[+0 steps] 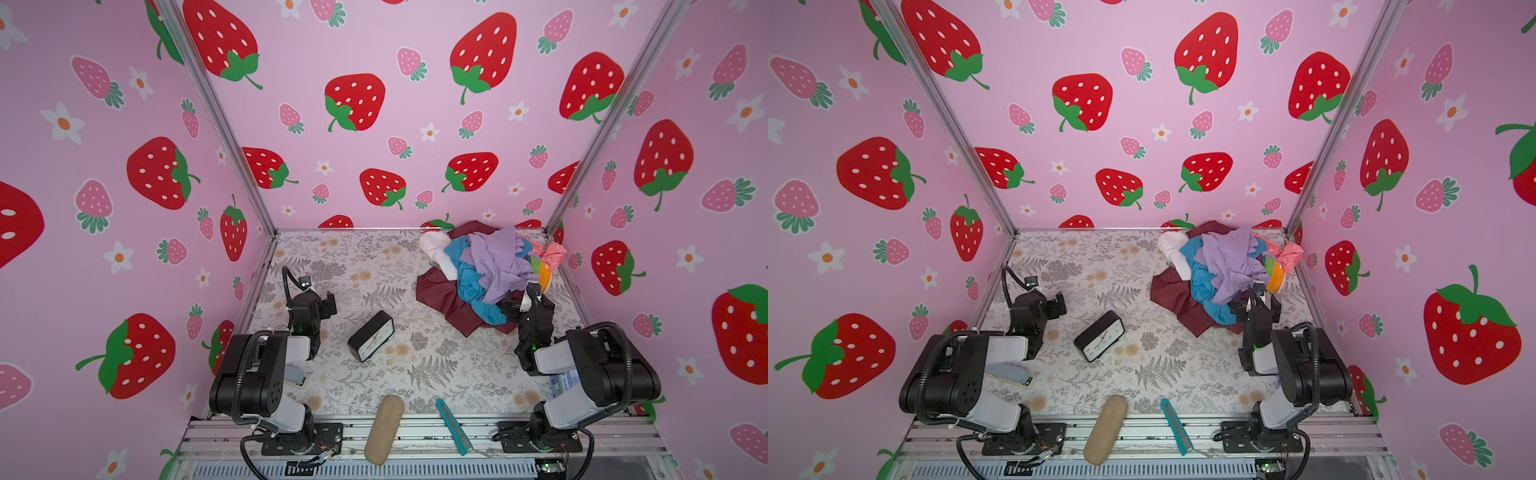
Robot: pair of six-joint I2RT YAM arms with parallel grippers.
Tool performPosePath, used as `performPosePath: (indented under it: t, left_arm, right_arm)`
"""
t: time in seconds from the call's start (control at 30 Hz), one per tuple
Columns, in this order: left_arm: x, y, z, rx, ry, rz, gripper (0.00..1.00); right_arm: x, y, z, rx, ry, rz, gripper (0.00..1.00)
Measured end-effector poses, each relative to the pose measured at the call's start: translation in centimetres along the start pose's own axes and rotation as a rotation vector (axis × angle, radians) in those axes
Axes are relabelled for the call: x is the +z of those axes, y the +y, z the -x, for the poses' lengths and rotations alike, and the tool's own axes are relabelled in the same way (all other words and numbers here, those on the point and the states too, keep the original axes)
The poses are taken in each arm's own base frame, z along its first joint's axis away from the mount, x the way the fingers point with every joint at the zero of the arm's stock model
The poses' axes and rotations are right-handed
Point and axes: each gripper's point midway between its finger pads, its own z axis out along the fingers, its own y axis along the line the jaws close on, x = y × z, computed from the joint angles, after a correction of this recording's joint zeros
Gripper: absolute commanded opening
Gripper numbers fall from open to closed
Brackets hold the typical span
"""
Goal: Pick out a specific cloth from the pile
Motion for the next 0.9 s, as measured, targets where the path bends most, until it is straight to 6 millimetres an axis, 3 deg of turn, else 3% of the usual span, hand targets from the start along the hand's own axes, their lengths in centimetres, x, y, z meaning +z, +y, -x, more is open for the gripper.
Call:
performPosePath:
  t: [0.77,0.83,0.9]
  left_arm:
    - [-0.1,0.0,-0.2,0.006,0.033,0.002,0.99]
    - [-0.5,-0.1,0.8,0.01,0.051,-0.003,0.99]
    - [-1.1,-0.6,3.2,0.005,0.031,-0.029,0.99]
  right_arm:
    - [0.1,0.0,0.0,-0.004,0.011,0.001,1.0]
    - [0.4,0.1,0.9,-0.007,0.021,-0.001,1.0]
    - [0.7,0.1,2.7,0.005,0.003,-0.006,1.0]
